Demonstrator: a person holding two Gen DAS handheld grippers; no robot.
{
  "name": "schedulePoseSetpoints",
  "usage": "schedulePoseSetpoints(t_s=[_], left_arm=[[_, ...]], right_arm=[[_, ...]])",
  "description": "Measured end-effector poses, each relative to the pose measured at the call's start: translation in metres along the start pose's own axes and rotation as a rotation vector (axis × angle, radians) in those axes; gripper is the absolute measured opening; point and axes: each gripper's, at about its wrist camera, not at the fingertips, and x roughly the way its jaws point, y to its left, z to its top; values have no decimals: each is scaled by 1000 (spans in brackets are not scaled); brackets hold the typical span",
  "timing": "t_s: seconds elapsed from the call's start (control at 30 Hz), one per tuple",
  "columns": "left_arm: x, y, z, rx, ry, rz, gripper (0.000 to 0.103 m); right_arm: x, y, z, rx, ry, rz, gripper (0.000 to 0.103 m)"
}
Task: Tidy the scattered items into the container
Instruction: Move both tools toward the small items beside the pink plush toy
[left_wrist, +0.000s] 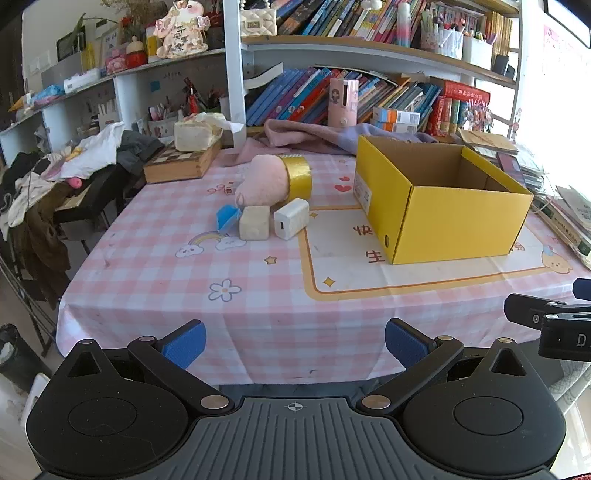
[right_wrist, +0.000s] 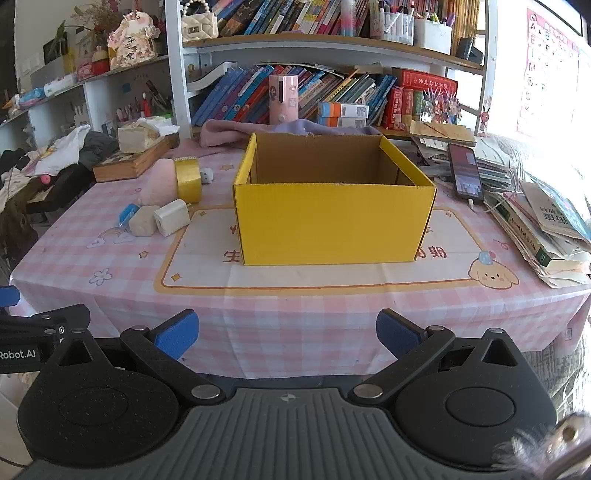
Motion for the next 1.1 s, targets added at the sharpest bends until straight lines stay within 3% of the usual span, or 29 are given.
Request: schedulePoseSetpoints(t_s=[1.1], left_arm=[[3,-2,1,-1,16,-39,103]], right_arm=[[6,-5,-2,29,59,-5,103]])
